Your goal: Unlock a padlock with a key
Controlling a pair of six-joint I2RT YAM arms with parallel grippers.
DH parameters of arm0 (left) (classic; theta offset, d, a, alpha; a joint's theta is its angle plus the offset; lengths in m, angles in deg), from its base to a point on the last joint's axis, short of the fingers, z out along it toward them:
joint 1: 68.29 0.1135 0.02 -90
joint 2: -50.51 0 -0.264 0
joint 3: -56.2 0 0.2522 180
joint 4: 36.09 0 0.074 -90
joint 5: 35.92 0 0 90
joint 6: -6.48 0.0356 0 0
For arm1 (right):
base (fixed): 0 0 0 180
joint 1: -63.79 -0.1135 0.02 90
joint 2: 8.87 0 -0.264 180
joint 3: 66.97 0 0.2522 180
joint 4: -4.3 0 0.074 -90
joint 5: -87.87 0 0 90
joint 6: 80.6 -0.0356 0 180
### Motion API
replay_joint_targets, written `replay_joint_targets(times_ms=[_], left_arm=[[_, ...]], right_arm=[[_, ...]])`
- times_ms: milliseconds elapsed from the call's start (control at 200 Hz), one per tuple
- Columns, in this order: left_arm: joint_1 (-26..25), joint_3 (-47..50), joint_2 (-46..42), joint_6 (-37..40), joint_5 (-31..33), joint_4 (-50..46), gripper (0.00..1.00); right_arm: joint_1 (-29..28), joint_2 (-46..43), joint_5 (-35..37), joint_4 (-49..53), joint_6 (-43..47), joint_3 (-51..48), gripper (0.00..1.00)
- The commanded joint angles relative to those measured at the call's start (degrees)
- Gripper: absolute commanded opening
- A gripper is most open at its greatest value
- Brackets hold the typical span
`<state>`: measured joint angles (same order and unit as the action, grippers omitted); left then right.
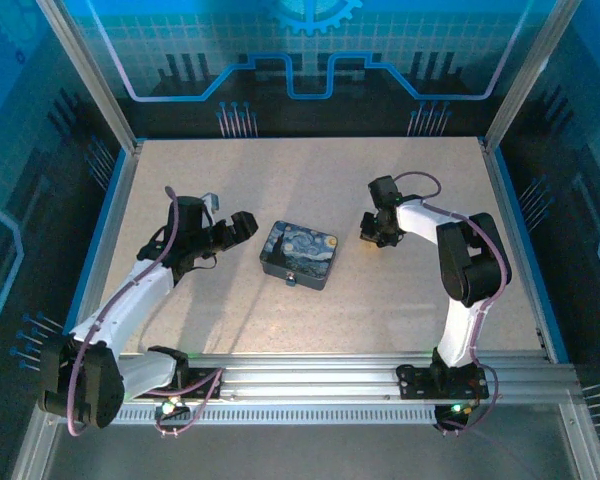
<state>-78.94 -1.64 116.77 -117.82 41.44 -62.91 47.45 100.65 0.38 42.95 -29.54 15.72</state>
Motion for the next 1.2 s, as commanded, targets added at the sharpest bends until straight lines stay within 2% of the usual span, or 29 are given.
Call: replay_joint_targets(times_ms=[0,630,820,920,1196], left_arm=[[0.3,-0.2,0.7,1.3,0.2,0.4,0.99],[0.3,-0.9,0.1,0.1,-1.8,0.5,0.99],[0.2,-0.7,-0.2,-6.5,-8.9,4.2,0.99],[-0.9,-1.1,0.3,-10.2,-12.0,6.0,0.95],[-8.4,-6.3,2.3,-13.8,-13.0,8.6,0.9]], right_arm=[[-0.4,2.0,-0.4,-2.2,1.1,0.6,0.17],[-1.1,-6.3,2.9,-1.5,7.1,-3.7,0.04],[-2.6,-13.8,0.6,-6.8,12.8,-9.0,0.02],[-4.1,-19.0,-0.9,-10.2,16.5,-12.5,0.02],[-8.9,-35.2,-8.5,-23.4,25.8,-24.0,0.01]])
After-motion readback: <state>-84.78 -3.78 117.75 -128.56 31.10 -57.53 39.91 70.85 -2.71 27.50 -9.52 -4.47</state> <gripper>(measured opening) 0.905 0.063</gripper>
